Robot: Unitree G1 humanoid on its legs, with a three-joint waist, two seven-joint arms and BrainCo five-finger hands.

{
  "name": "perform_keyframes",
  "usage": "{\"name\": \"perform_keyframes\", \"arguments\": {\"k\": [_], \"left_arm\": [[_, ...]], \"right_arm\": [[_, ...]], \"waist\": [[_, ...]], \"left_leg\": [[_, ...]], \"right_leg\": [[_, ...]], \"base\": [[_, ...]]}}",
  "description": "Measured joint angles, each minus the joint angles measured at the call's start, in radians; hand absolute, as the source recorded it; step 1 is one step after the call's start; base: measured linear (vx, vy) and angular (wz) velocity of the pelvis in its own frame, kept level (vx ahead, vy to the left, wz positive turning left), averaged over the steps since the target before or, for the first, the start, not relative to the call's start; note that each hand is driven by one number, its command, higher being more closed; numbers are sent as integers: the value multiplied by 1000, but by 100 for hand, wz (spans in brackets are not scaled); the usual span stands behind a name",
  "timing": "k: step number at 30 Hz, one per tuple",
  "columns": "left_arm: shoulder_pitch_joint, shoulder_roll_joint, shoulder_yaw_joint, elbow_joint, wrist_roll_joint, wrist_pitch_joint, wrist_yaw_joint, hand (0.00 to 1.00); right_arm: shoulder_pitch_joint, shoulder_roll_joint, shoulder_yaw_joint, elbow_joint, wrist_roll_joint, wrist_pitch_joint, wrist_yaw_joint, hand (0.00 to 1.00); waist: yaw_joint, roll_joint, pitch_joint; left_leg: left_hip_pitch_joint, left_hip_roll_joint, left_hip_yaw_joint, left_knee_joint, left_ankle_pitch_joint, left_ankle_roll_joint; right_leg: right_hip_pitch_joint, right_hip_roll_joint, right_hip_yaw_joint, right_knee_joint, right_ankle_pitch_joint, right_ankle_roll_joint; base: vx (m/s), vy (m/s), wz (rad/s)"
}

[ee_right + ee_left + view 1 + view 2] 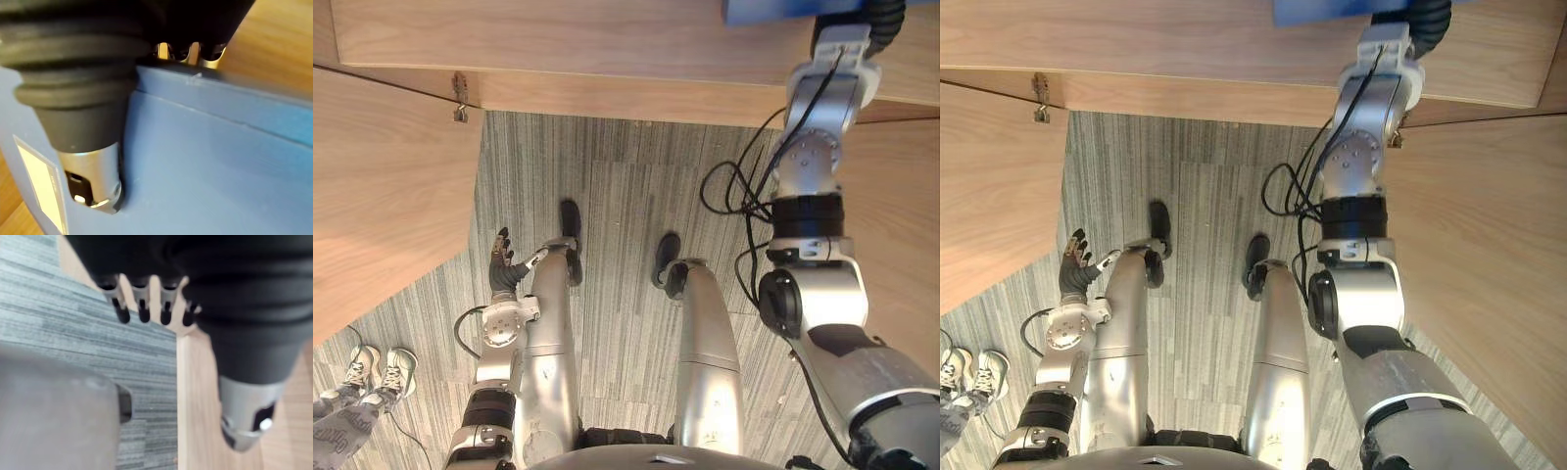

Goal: Walk over to the cabinet, pick up the folder, carry it to the office cabinet, place the folder inside the office cabinet, then close the office cabinet door

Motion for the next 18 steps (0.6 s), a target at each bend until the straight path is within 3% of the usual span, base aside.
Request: {"name": "perform_keyframes", "arguments": {"k": [4, 5, 18], "left_arm": [[1, 0, -3, 1, -13, -1, -3, 0], [1, 0, -6, 0, -14, -4, -3, 0], [22, 9, -35, -15, -23, -20, -5, 0]], "right_arm": [[-27, -30, -1, 0, 0, 0, -21, 100], [-28, -43, -4, 0, 0, 0, -25, 0], [-84, -115, -66, -4, 31, -52, -67, 0]], "waist": [[3, 0, 0], [6, 0, 0], [9, 0, -1]], "left_leg": [[0, -3, -5, -14, 12, -5], [0, -3, -7, -15, 13, -6], [-7, -12, -22, -37, 39, -12]], "right_leg": [[-1, -1, -6, -1, 0, 0], [-2, -2, -8, 0, 0, 0], [-10, -10, -27, 2, 4, -8]], "base": [[-11, -6, 7], [-14, 6, 4], [-6, 4, 3]]}}
